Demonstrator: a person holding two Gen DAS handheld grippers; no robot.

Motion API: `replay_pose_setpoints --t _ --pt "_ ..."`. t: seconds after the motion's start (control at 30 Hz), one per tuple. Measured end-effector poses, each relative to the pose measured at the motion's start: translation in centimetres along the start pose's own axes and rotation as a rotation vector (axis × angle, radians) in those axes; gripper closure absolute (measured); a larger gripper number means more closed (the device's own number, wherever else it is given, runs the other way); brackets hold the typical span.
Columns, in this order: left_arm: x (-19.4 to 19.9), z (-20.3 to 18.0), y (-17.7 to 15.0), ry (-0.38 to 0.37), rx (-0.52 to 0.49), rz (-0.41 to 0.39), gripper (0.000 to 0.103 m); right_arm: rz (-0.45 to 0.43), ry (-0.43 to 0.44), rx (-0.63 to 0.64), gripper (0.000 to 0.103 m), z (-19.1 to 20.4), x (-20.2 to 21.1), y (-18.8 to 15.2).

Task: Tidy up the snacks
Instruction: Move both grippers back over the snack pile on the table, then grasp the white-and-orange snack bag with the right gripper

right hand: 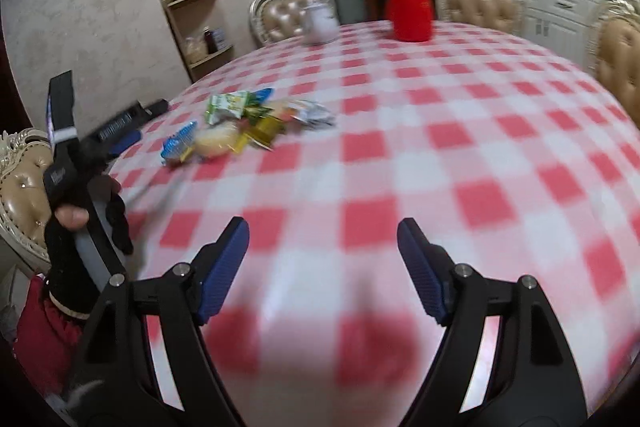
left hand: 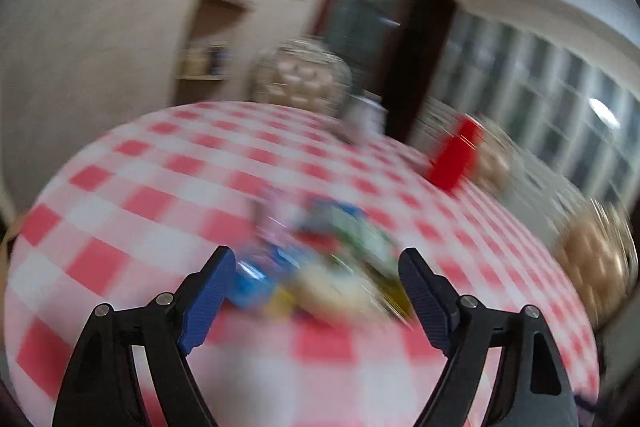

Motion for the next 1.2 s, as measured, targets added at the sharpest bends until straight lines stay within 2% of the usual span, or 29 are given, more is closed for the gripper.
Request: replay_pose_setpoints --t 0.1,0.17,0.3,0.33,0.47,0.57,0.63,0.7,0.83,0.9,0.93,1.0,1.07,1.13,1.2 --pt "-2.6 3.4 1.9 0.064 0.103 0.002 0.018 0.013 0.034 0.009 0.024 1.9 -4.7 2.5" --pt "-4.2 4.6 2.1 0.078 0.13 0.008 0.018 0.016 0.02 0.019 0.024 2.6 -7.5 4.2" --pt "-7.2 6.9 1.7 0.043 0.211 0.114 0.018 0.047 -0.042 -0.021 0.024 1.4 -12.8 8.4" --pt "-7.2 7.3 1.7 0.032 0.233 0.107 0.018 0.052 -0.051 -0.038 0.024 0.8 -13.8 9.4" --pt "-7.5 8.9 2.4 0.09 0.208 0.094 0.018 0.077 -0.001 -0.133 0.024 -0.3 -17.4 12.3" --pt "-8.5 9.8 2.3 0.105 0.205 0.125 0.018 0.102 0.025 -0.114 0.024 0.7 -20.5 13.5" --pt "-9.3 9.8 2.1 0.126 0.177 0.156 0.018 0.146 0.045 -0.096 0.028 1.5 -22.9 13.9" --pt "-9.6 9.7 1.9 0.115 0.171 0.181 0.018 0.177 0.05 -0.073 0.029 2.2 -24.3 13.8" --pt "-9.4 8.6 1.7 0.124 0.102 0.187 0.018 0.233 0.013 0.035 0.03 3.8 -25.6 13.0" --pt "-9.5 8.1 1.5 0.136 0.061 0.196 0.018 0.229 -0.016 0.077 0.031 3.9 -25.2 12.4" --pt "-9.6 7.8 1.3 0.141 0.041 0.203 0.018 0.232 -0.023 0.081 0.038 3.7 -25.0 12.2" --pt "-9.7 7.6 1.1 0.14 0.022 0.213 0.018 0.223 -0.042 0.074 0.041 3.0 -24.3 11.9" --pt "-9.7 7.6 1.0 0.135 0.022 0.221 0.018 0.21 -0.035 0.041 0.052 2.2 -23.5 12.0" --pt "-9.8 7.9 1.0 0.135 0.031 0.228 0.018 0.199 -0.012 0.008 0.07 1.5 -22.1 12.0" --pt "-9.8 8.4 0.8 0.137 0.055 0.238 0.018 0.196 -0.022 0.018 0.07 1.4 -20.9 11.5"
Point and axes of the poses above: each gripper's, at about its wrist camera, not at the fingertips, and x roughly against the way its jaws point, z to its left, y to its top, the point moved 2 cm from there along -x, roughly the way its jaws point, and after that the axes turned 8 degrees about -x, right-handed, at the moved point
